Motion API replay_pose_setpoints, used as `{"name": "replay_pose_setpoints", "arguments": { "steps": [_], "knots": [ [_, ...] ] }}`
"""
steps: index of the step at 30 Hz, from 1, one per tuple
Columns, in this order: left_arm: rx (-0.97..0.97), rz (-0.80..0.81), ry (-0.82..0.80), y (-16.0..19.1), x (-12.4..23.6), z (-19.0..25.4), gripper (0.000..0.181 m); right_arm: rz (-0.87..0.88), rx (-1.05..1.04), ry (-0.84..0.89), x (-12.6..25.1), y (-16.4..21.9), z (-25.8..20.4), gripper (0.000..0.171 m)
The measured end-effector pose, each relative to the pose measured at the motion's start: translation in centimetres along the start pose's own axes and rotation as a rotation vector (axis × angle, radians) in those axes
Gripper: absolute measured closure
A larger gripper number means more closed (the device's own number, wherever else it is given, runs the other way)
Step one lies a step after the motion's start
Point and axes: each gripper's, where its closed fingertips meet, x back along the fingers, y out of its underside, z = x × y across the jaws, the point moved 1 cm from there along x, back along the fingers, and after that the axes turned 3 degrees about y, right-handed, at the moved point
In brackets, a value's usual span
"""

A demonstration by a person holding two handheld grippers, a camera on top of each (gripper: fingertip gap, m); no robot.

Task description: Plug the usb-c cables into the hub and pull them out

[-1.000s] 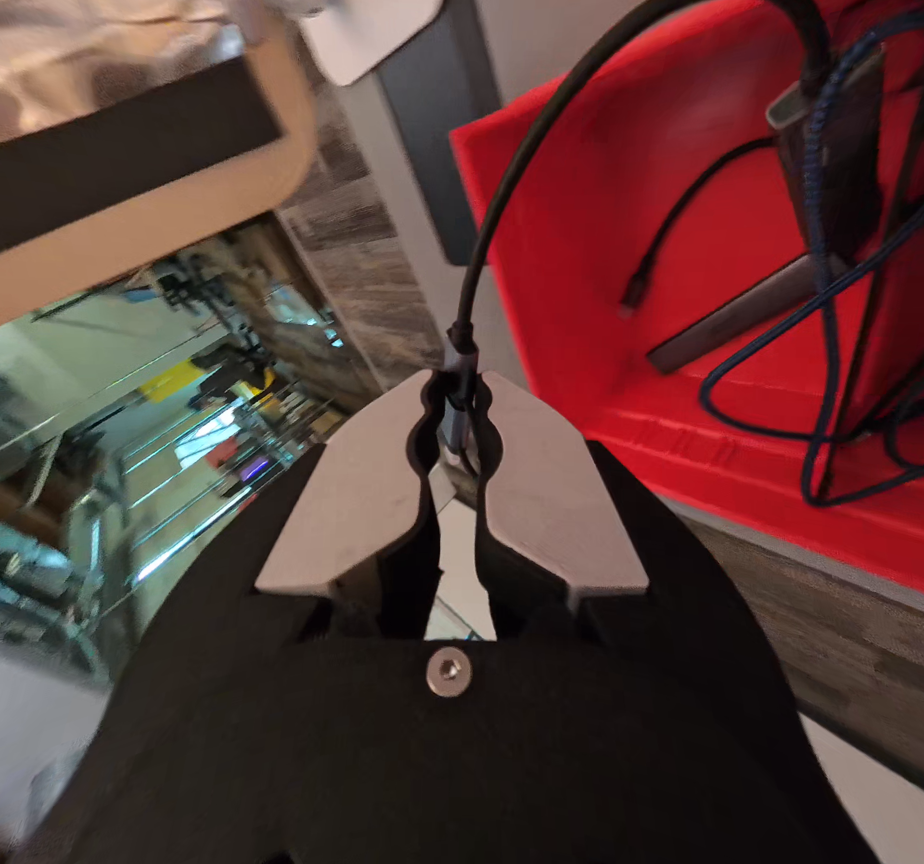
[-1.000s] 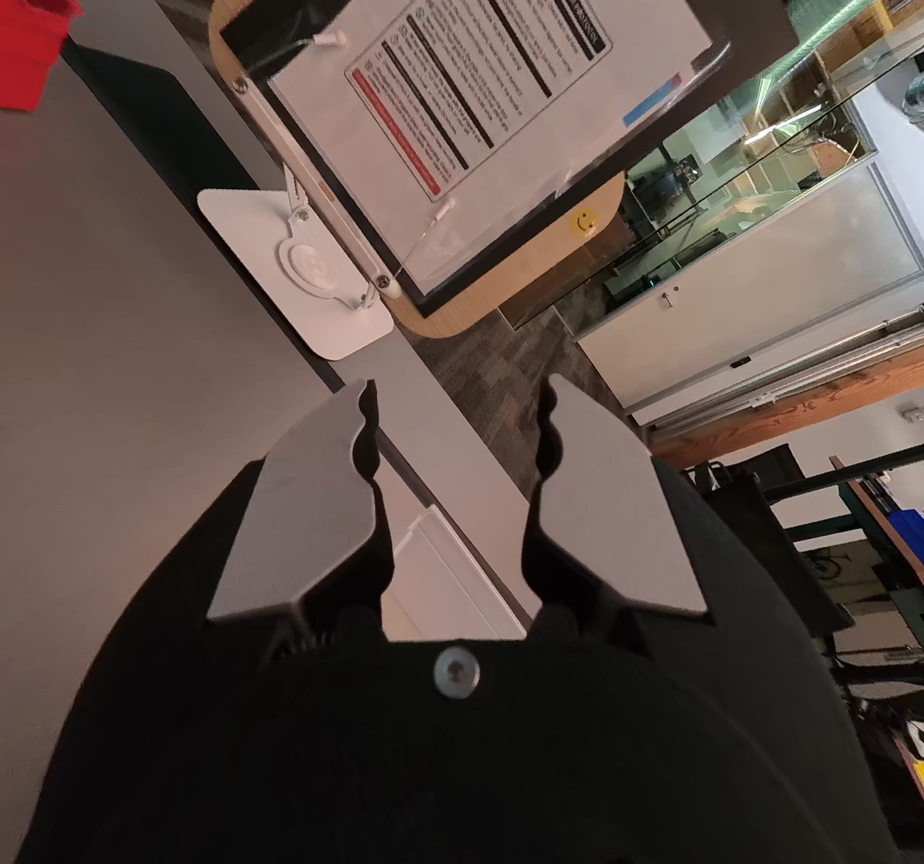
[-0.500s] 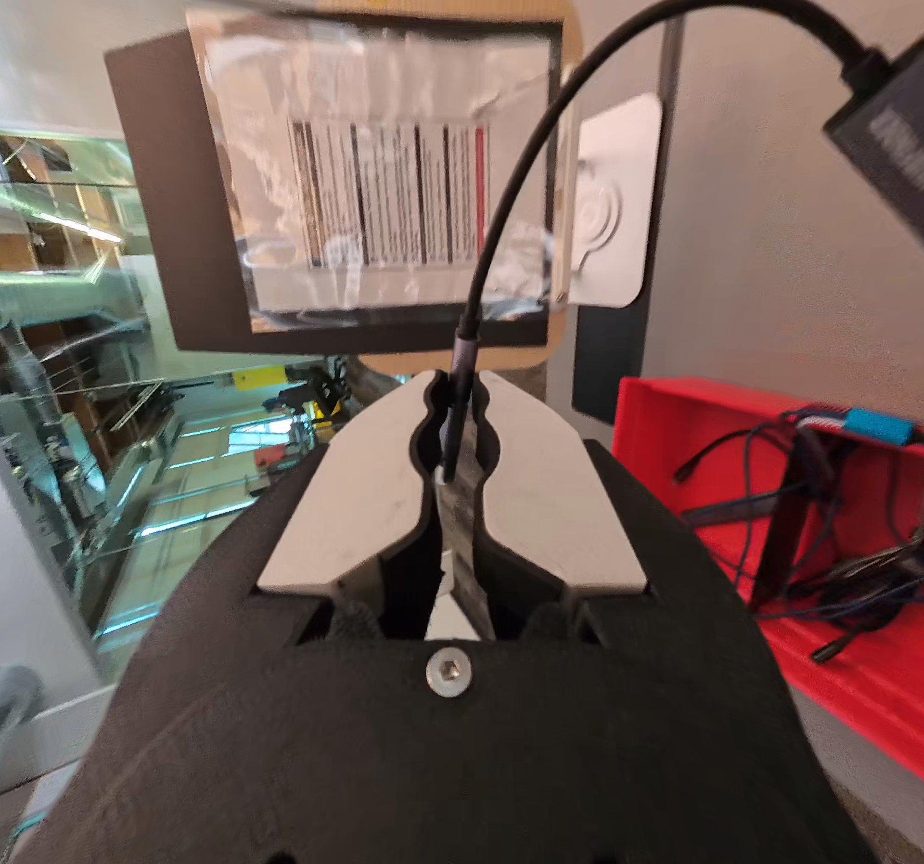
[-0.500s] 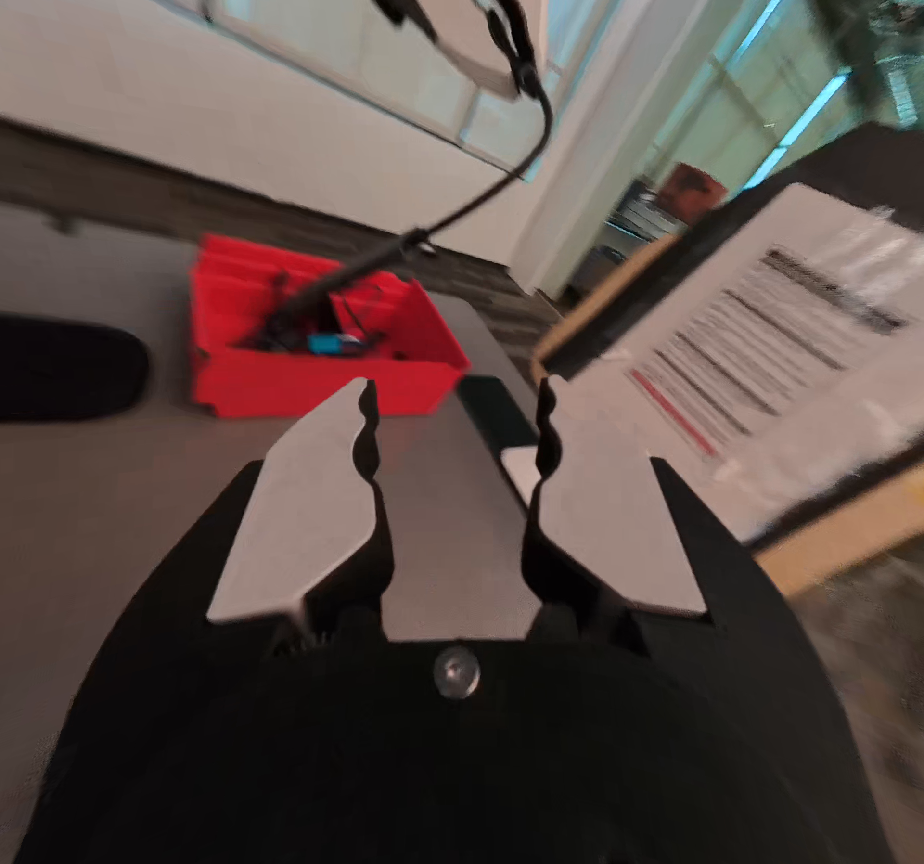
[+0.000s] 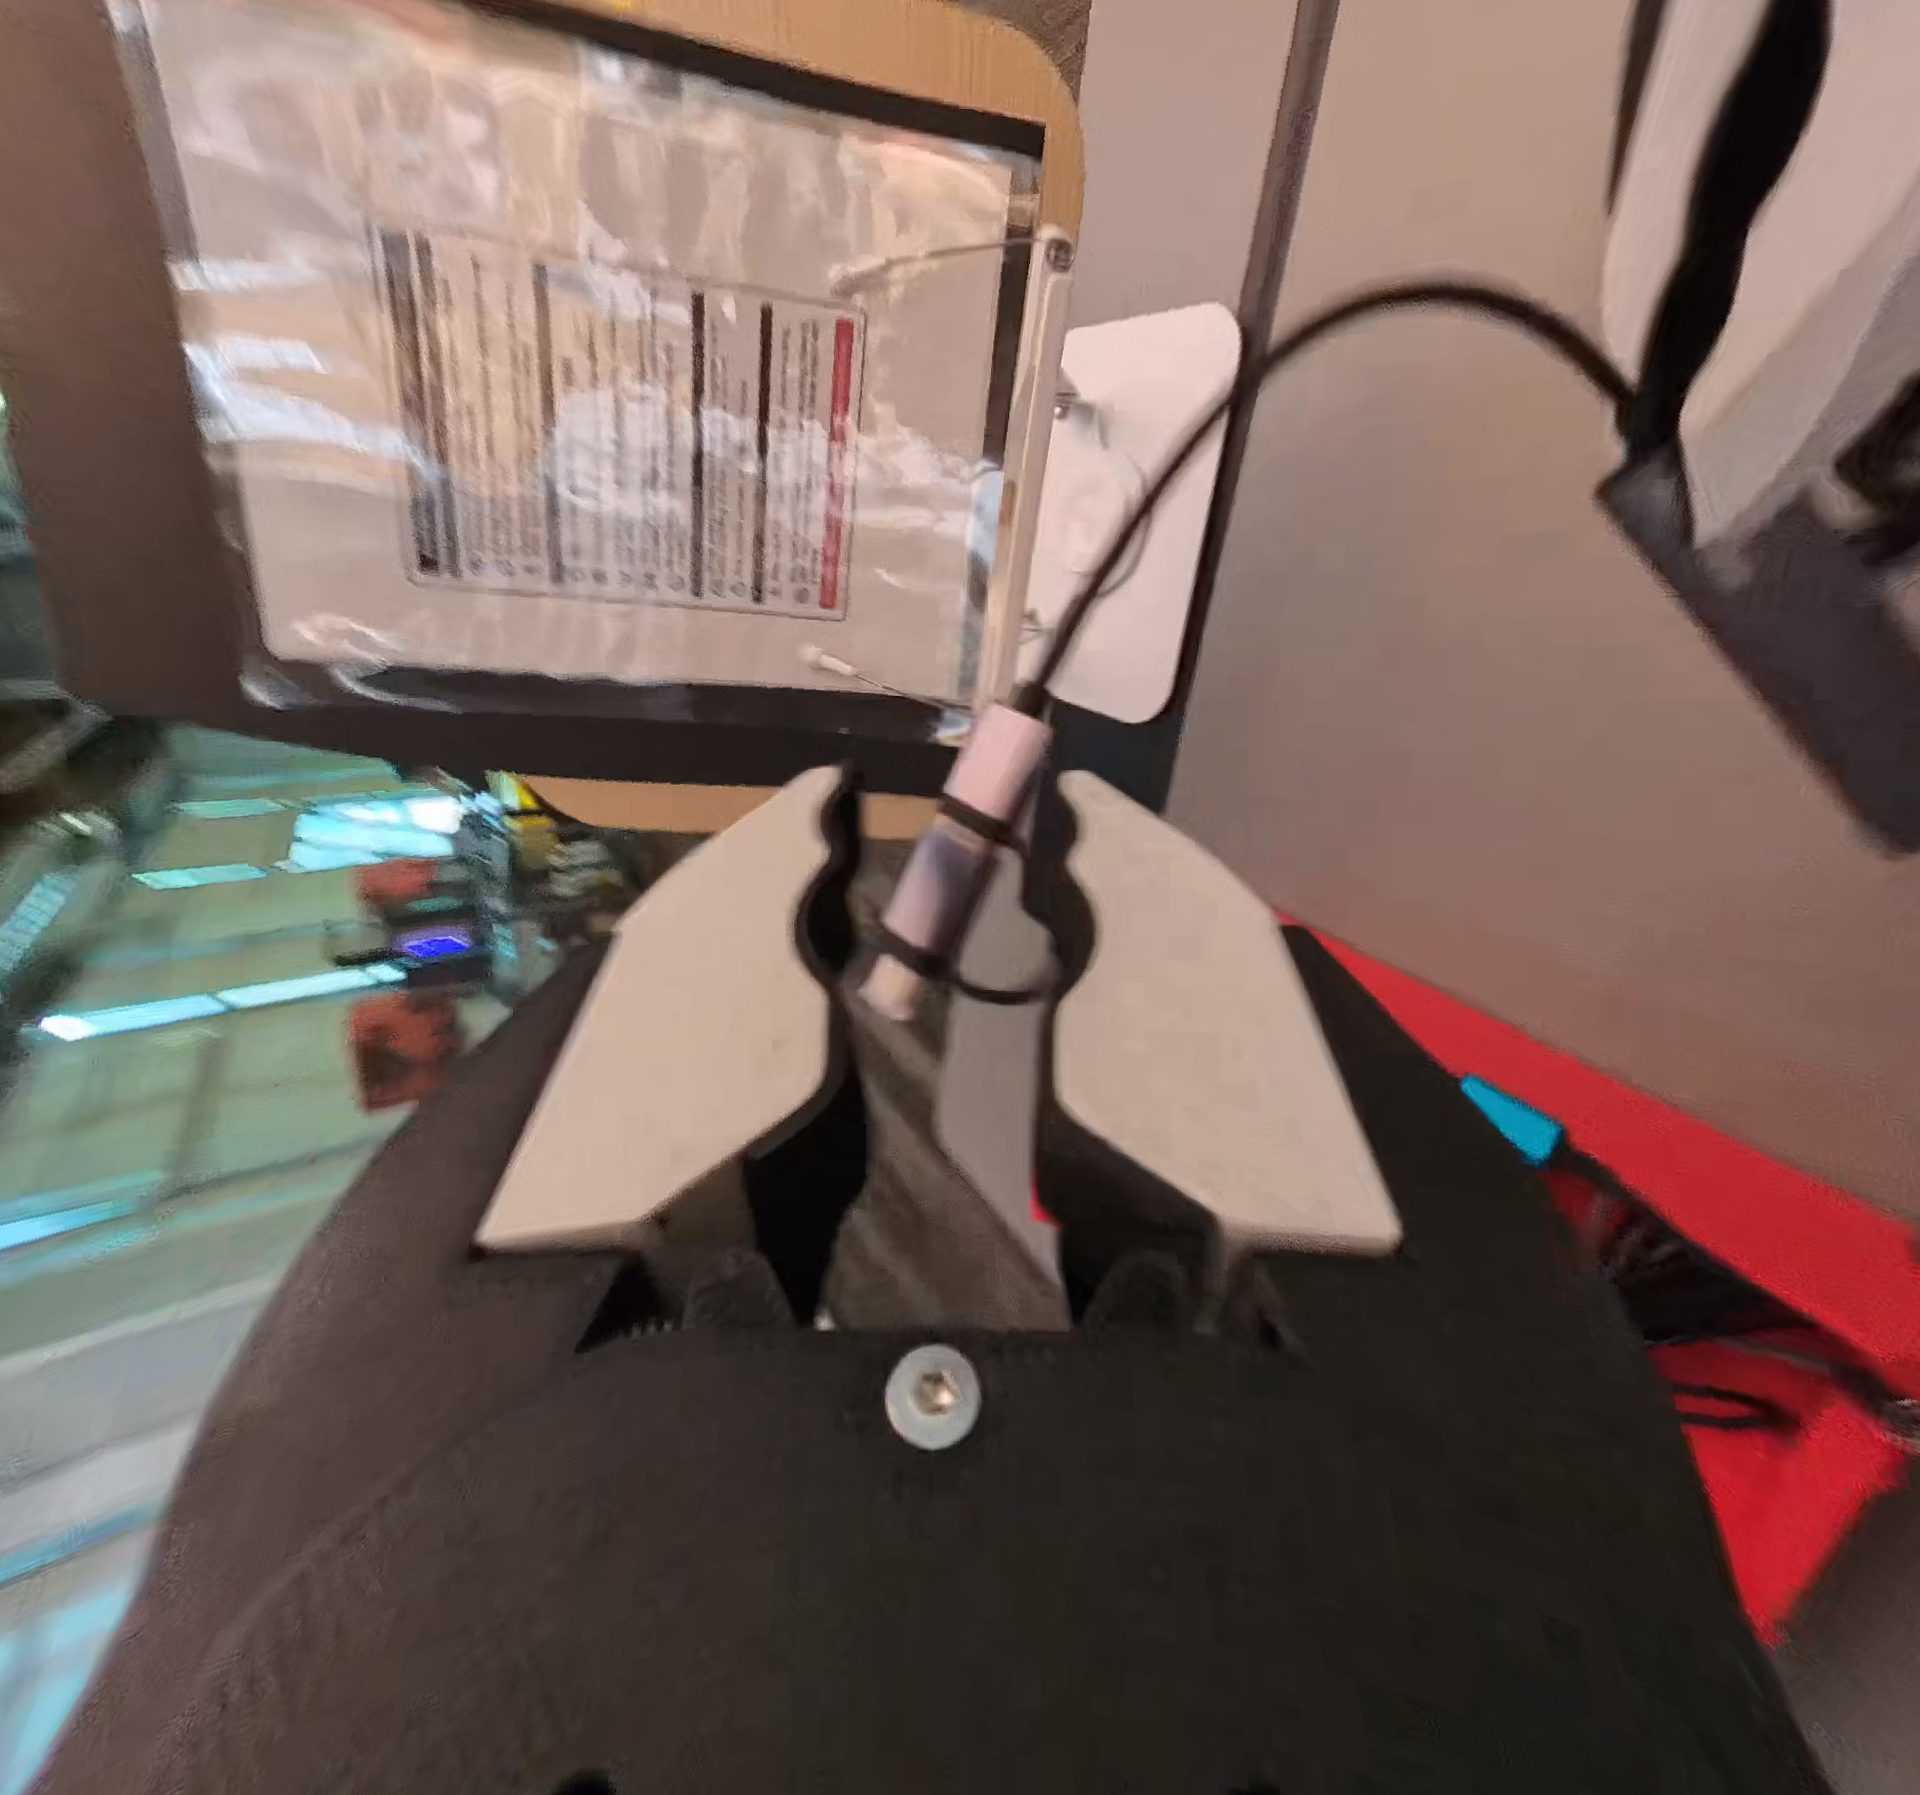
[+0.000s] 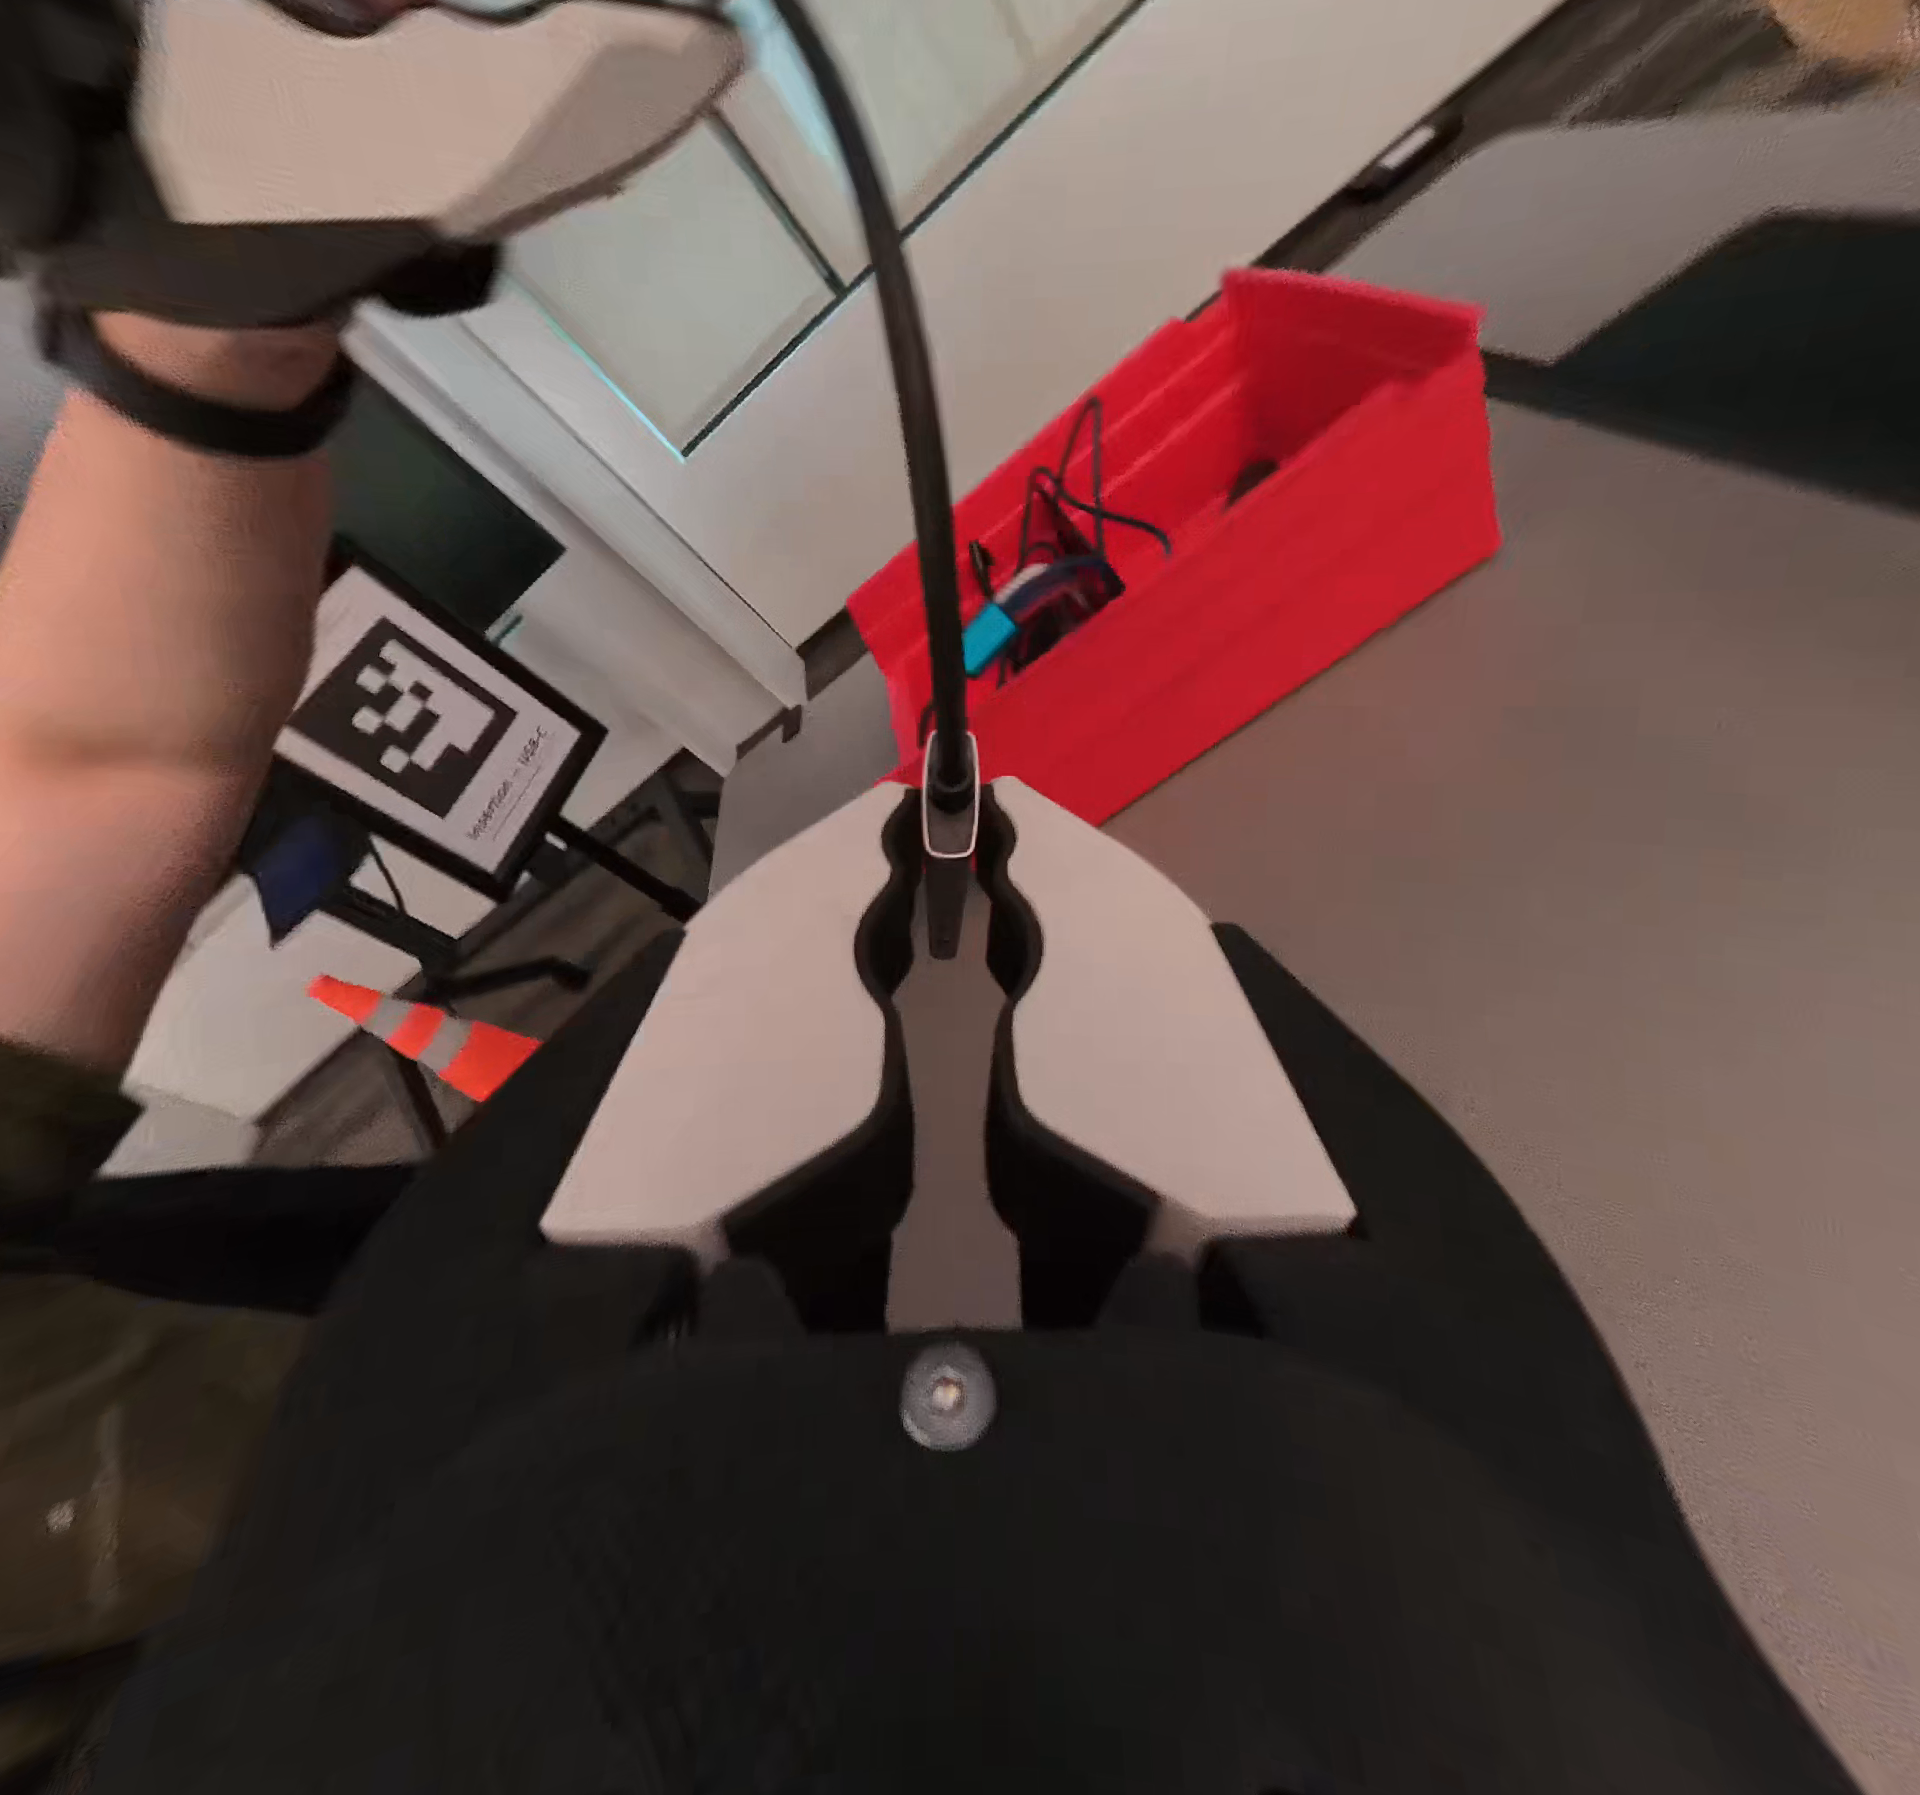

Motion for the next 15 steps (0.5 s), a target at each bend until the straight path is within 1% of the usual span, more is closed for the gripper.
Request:
{"name": "replay_pose_setpoints", "arguments": {
  "steps": [1, 2, 3, 5, 7, 9, 12, 15],
  "knots": [
    [0.073, -0.008, 0.014, 0.4, -0.2, 0.0, 0.125, -0.005, -0.049, 0.012, -0.9, 0.8, 1.2, 0.161],
    [0.142, -0.019, 0.025, 0.9, -0.3, -0.1, 0.109, -0.017, -0.104, 0.026, -1.9, 1.8, 2.5, 0.161],
    [0.202, -0.021, 0.044, 1.4, -0.3, 0.0, 0.104, -0.029, -0.158, 0.036, -2.8, 2.8, 3.7, 0.161],
    [0.303, 0.006, 0.066, 2.1, 0.0, 0.4, 0.103, -0.065, -0.244, 0.077, -4.3, 5.0, 6.0, 0.161],
    [0.371, 0.027, 0.092, 2.5, 0.5, 1.4, 0.103, -0.102, -0.281, 0.138, -5.3, 6.8, 8.0, 0.161],
    [0.406, 0.029, 0.110, 2.7, 1.0, 3.1, 0.103, -0.071, -0.310, 0.192, -5.6, 7.2, 9.5, 0.161],
    [0.420, 0.031, 0.141, 2.6, 1.6, 7.1, 0.104, -0.029, -0.396, 0.198, -6.1, 7.4, 10.7, 0.161],
    [0.477, 0.046, 0.197, 2.3, 1.3, 12.3, 0.106, -0.011, -0.475, 0.202, -6.5, 7.9, 11.7, 0.161]
  ]
}}
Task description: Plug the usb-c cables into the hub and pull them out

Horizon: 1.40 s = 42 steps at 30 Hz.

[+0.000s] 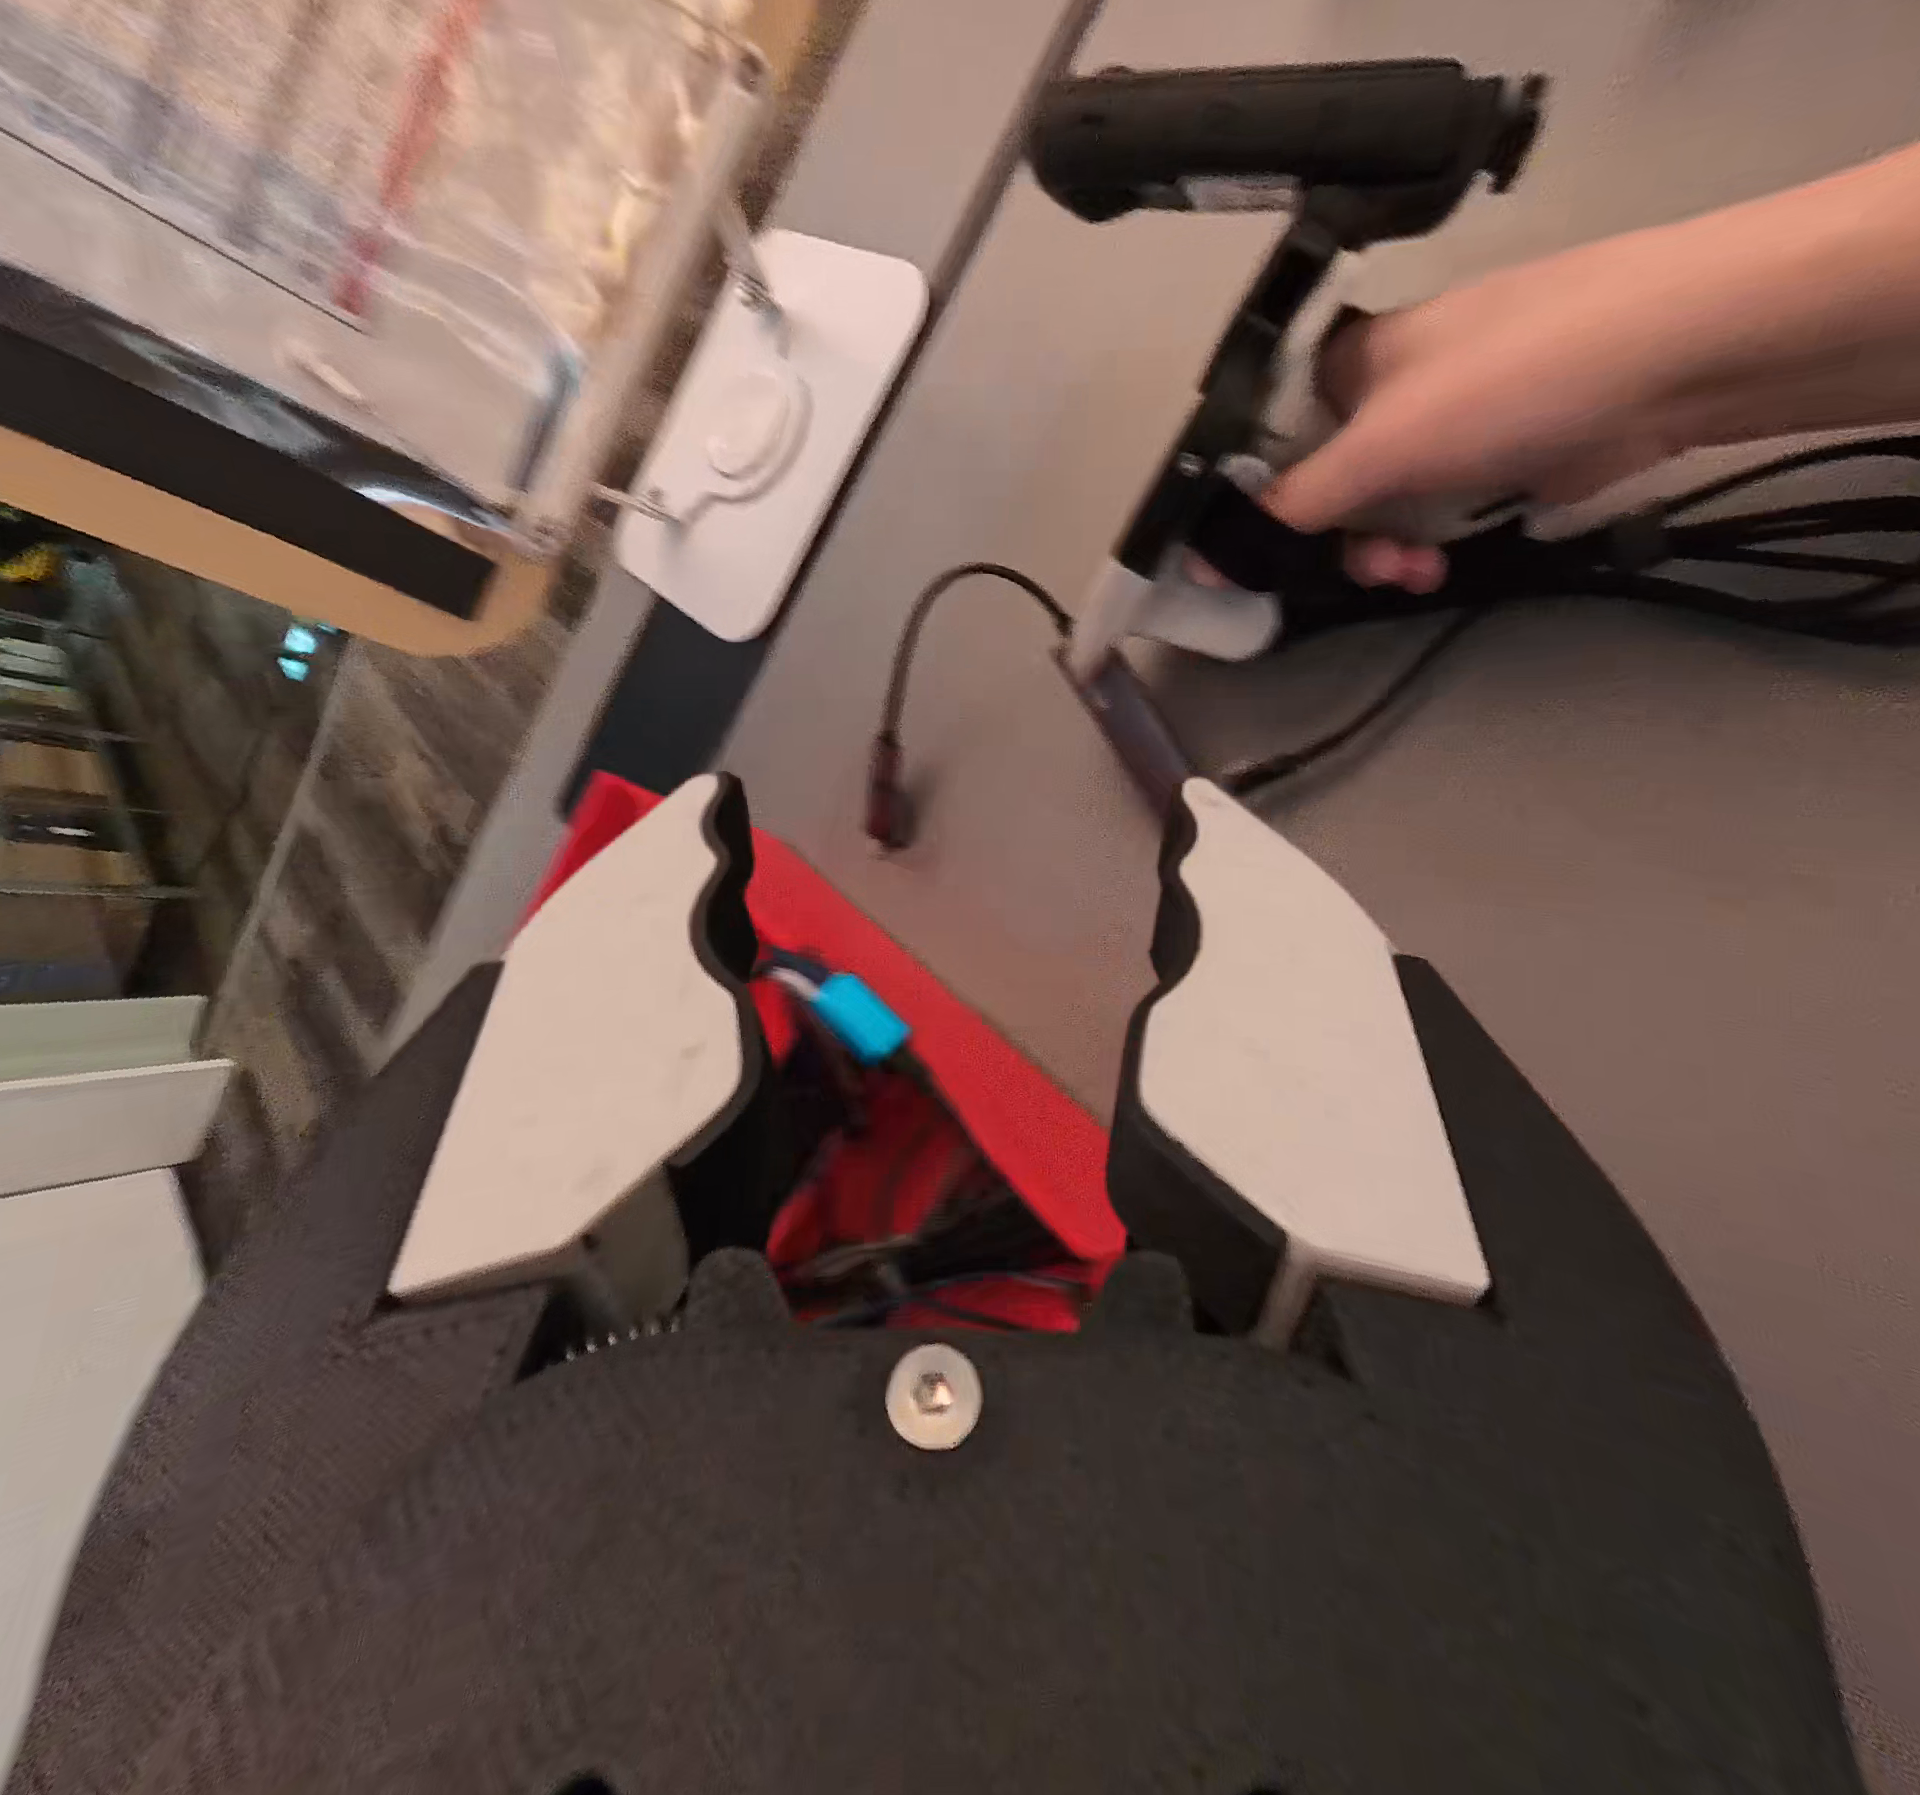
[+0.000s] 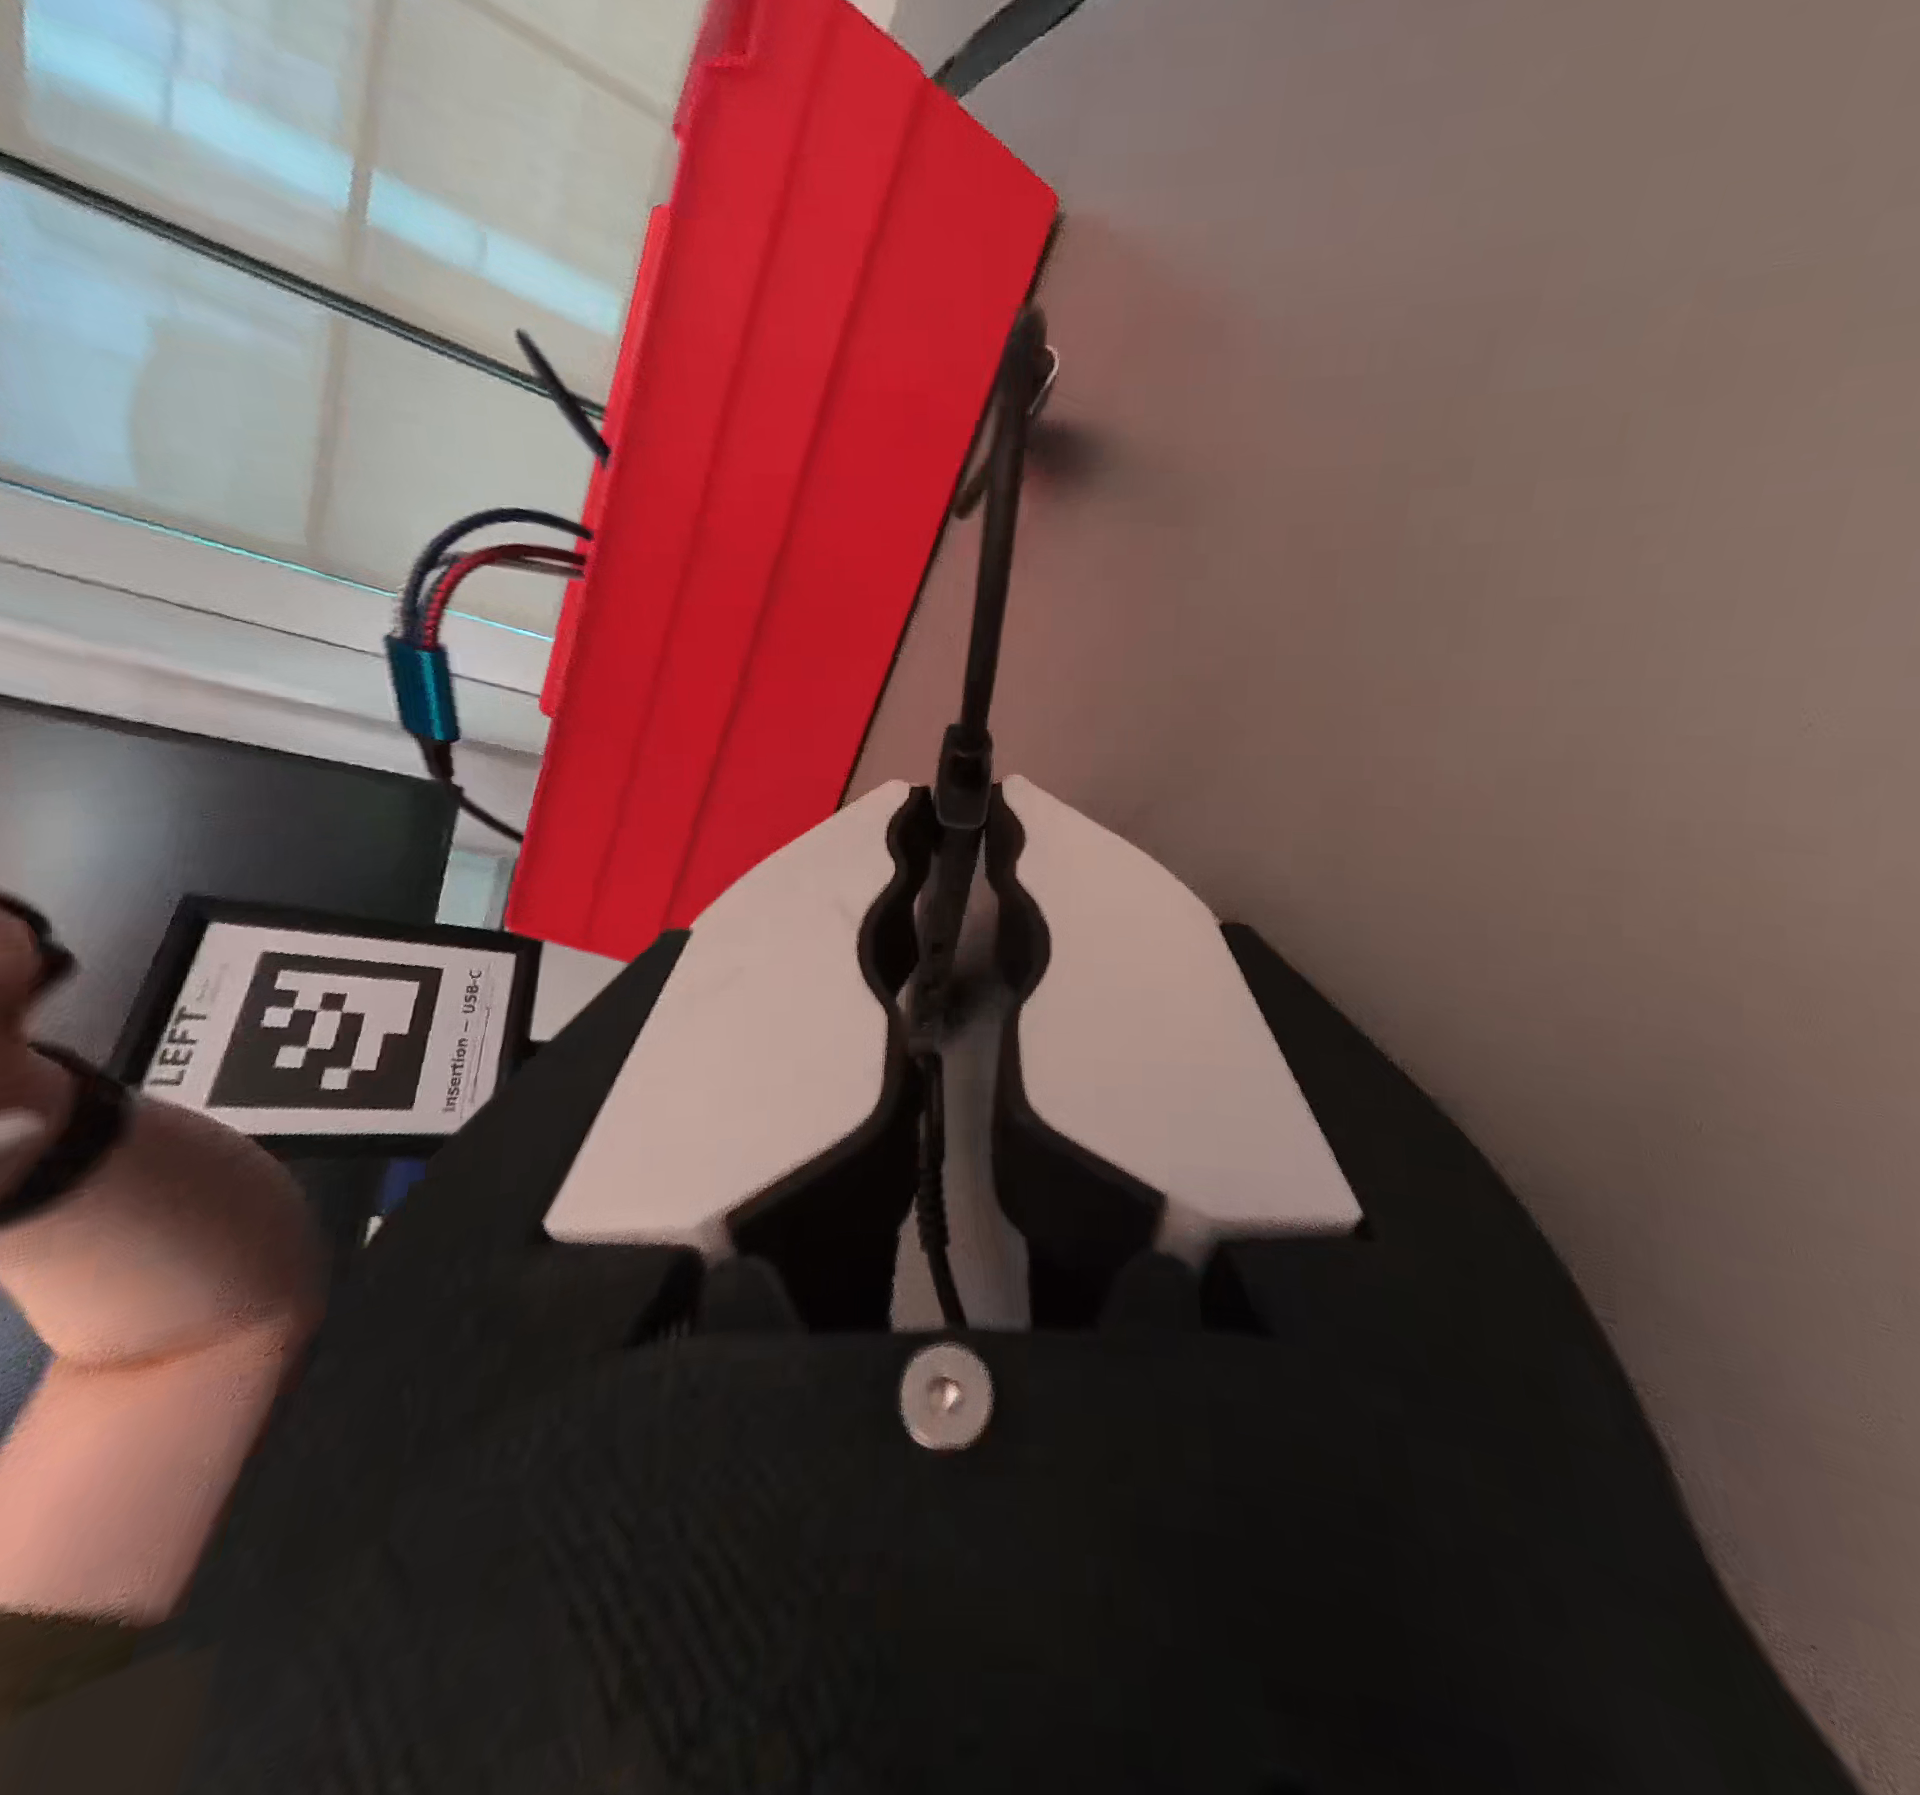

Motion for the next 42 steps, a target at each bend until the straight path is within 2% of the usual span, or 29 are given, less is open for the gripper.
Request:
{"name": "replay_pose_setpoints", "arguments": {
  "steps": [3, 8, 13, 19, 23, 28, 31, 35, 38, 42],
  "knots": [
    [0.085, -0.034, 0.071, 2.8, -2.0, 4.7, 0.107, -0.051, 0.014, 0.005, -0.5, 0.5, 0.1, 0.159],
    [0.221, 0.010, 0.155, 5.2, -4.9, 10.0, 0.109, -0.158, 0.207, 0.117, 0.0, 1.1, 0.9, 0.155],
    [0.350, 0.073, 0.215, 5.8, -6.8, 11.4, 0.116, -0.186, 0.352, 0.292, 1.4, 0.2, 3.1, 0.141],
    [0.326, 0.059, 0.198, 5.2, -9.3, 10.9, 0.129, -0.122, 0.505, 0.474, 4.0, -2.1, 4.0, 0.133],
    [0.171, -0.028, 0.148, 4.9, -11.7, 9.7, 0.135, -0.105, 0.549, 0.476, 5.3, -2.7, 2.2, 0.124],
    [-0.086, -0.205, 0.286, 5.6, -13.3, 10.2, 0.143, -0.048, 0.582, 0.426, 7.9, -4.2, -0.8, 0.124],
    [-0.172, -0.289, 0.355, 6.1, -14.3, 10.0, 0.148, 0.033, 0.602, 0.397, 10.3, -5.6, -3.0, 0.124],
    [-0.198, -0.418, 0.480, 7.5, -15.0, 10.5, 0.167, 0.138, 0.633, 0.364, 14.0, -7.2, -5.8, 0.124],
    [-0.189, -0.468, 0.544, 7.7, -14.4, 10.4, 0.171, 0.229, 0.674, 0.333, 17.0, -8.1, -7.9, 0.124],
    [-0.011, -0.459, 0.761, 5.9, -11.8, 10.8, 0.173, 0.377, 0.893, 0.261, 20.6, -8.4, -12.3, 0.124]
  ]
}}
